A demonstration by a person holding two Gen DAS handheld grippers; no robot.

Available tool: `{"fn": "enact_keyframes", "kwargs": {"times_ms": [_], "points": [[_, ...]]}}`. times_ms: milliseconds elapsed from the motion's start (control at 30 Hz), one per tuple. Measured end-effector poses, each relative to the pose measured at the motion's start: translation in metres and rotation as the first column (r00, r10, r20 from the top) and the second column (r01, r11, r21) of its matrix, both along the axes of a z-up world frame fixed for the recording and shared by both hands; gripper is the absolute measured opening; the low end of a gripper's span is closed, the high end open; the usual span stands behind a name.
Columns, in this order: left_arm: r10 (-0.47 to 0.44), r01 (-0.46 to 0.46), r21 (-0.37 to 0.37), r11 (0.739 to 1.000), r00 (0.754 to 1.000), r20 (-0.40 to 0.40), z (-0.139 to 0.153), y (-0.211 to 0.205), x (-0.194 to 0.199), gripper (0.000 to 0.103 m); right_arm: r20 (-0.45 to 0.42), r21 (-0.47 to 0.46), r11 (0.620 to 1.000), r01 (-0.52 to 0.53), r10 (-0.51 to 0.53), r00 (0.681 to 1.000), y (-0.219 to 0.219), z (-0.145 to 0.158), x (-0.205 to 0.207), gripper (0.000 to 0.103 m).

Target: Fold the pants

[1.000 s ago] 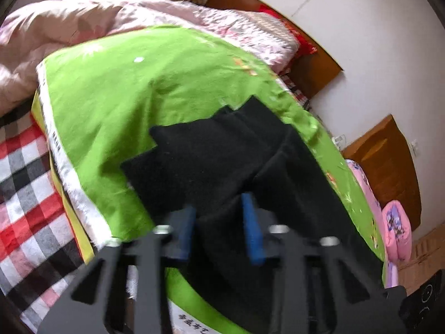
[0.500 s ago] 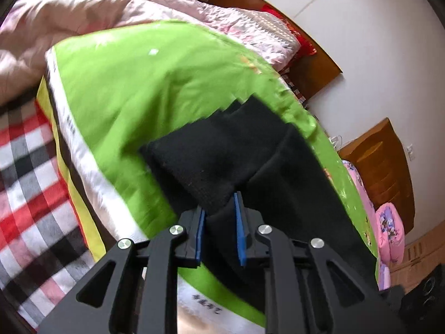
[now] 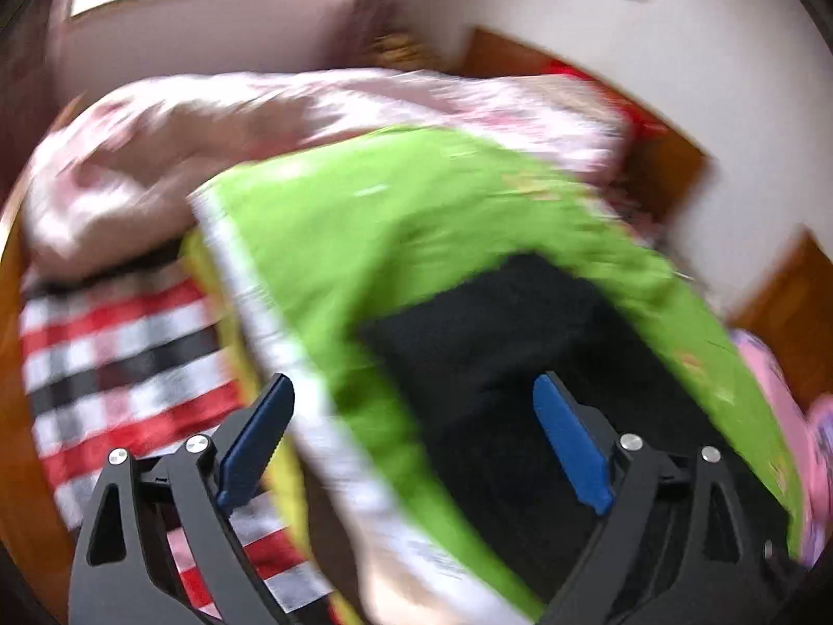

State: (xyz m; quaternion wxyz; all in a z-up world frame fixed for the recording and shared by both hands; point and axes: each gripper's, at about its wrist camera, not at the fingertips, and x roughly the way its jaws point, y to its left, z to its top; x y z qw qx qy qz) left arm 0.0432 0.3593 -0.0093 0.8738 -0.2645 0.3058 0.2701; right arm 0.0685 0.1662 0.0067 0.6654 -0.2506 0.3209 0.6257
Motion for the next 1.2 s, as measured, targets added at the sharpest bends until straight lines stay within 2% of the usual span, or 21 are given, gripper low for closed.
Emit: {"fn": "enact_keyframes", "kwargs": {"times_ms": [33, 100, 167, 200, 300, 367, 400, 567, 667, 700, 767, 800, 867, 900, 967, 1000, 1033, 1067, 1100, 1167, 1200], "points": [[-0.077, 0.077, 0.001, 0.997, 0.997, 0.024, 0.009, -0.012, 0.008, 0.096, -0.014, 0.018, 0.999, 0.029, -0.028, 0.999, -0.013, 0.005, 0.005, 0.074], [-0.251, 0.251, -0.01, 0.968, 0.967, 0.04, 0.017, -0.039, 0.031, 0.098, -0.037, 0.037, 0.992, 0.118, -0.116, 0.993, -0.047, 0.01, 0.019, 0.075], [-0.367, 0.367, -0.039, 0.929, 0.93, 0.014, 0.014, -0.057, 0.054, 0.099, -0.073, 0.016, 0.979, 0.202, -0.2, 0.977, -0.076, 0.005, 0.034, 0.075], [-0.405, 0.403, -0.063, 0.913, 0.914, -0.025, 0.006, -0.068, 0.068, 0.099, -0.109, -0.019, 0.968, 0.252, -0.253, 0.961, -0.096, -0.004, 0.042, 0.075], [-0.443, 0.43, -0.114, 0.896, 0.885, -0.142, -0.023, -0.08, 0.099, 0.099, -0.148, -0.172, 0.946, 0.275, -0.301, 0.942, -0.13, -0.035, 0.042, 0.077], [-0.39, 0.394, -0.031, 0.918, 0.89, -0.237, -0.033, -0.084, 0.11, 0.101, -0.124, -0.163, 0.96, 0.228, -0.25, 0.96, -0.147, -0.037, 0.024, 0.078], [-0.387, 0.395, -0.025, 0.918, 0.883, -0.267, -0.037, -0.085, 0.115, 0.101, -0.13, -0.167, 0.962, 0.218, -0.24, 0.962, -0.156, -0.036, 0.017, 0.079], [-0.328, 0.331, -0.044, 0.943, 0.894, -0.306, -0.026, -0.094, 0.122, 0.101, -0.158, -0.153, 0.956, 0.251, -0.274, 0.949, -0.182, -0.031, 0.007, 0.079], [-0.365, 0.38, -0.001, 0.925, 0.889, -0.275, -0.005, -0.119, 0.116, 0.101, -0.114, -0.147, 0.947, 0.286, -0.303, 0.946, -0.195, -0.024, 0.012, 0.078], [-0.388, 0.416, 0.051, 0.908, 0.88, -0.274, 0.006, -0.139, 0.118, 0.101, -0.086, -0.121, 0.933, 0.34, -0.351, 0.932, -0.207, -0.017, 0.016, 0.079], [-0.45, 0.483, 0.074, 0.873, 0.853, -0.264, 0.015, -0.171, 0.123, 0.101, -0.068, -0.072, 0.884, 0.462, -0.467, 0.882, -0.235, -0.008, 0.031, 0.086], [-0.513, 0.549, 0.067, 0.833, 0.813, -0.274, 0.015, -0.194, 0.132, 0.101, -0.037, -0.068, 0.83, 0.554, -0.557, 0.83, -0.252, -0.008, 0.045, 0.088], [-0.559, 0.604, 0.067, 0.794, 0.769, -0.31, 0.008, -0.22, 0.145, 0.101, 0.039, -0.107, 0.723, 0.683, -0.683, 0.729, -0.281, -0.015, 0.066, 0.088], [-0.578, 0.63, 0.053, 0.774, 0.739, -0.347, -0.002, -0.236, 0.157, 0.101, 0.06, -0.143, 0.664, 0.734, -0.734, 0.676, -0.3, -0.023, 0.078, 0.088], [-0.601, 0.657, 0.007, 0.754, 0.694, -0.397, -0.021, -0.251, 0.172, 0.101, 0.014, -0.223, 0.591, 0.775, -0.793, 0.609, -0.333, -0.041, 0.09, 0.089], [-0.582, 0.654, 0.015, 0.756, 0.683, -0.44, -0.033, -0.258, 0.18, 0.102, -0.015, -0.195, 0.605, 0.772, -0.789, 0.614, -0.342, -0.038, 0.086, 0.089], [-0.569, 0.649, 0.051, 0.759, 0.699, -0.432, -0.032, -0.263, 0.179, 0.102, -0.031, -0.197, 0.613, 0.765, -0.784, 0.62, -0.35, -0.035, 0.081, 0.089], [-0.559, 0.643, 0.059, 0.763, 0.703, -0.439, -0.032, -0.264, 0.183, 0.102, -0.01, -0.211, 0.614, 0.761, -0.78, 0.626, -0.355, -0.032, 0.074, 0.089], [-0.547, 0.631, 0.049, 0.774, 0.706, -0.449, -0.03, -0.265, 0.184, 0.101, 0.057, -0.213, 0.603, 0.769, -0.778, 0.626, -0.363, -0.026, 0.062, 0.089], [-0.542, 0.623, 0.064, 0.78, 0.722, -0.429, -0.019, -0.271, 0.181, 0.101, 0.102, -0.192, 0.557, 0.808, -0.807, 0.581, -0.387, -0.015, 0.053, 0.089], [-0.568, 0.647, 0.083, 0.758, 0.718, -0.402, -0.011, -0.284, 0.178, 0.101, 0.101, -0.173, 0.517, 0.838, -0.837, 0.537, -0.407, -0.01, 0.049, 0.089]]}}
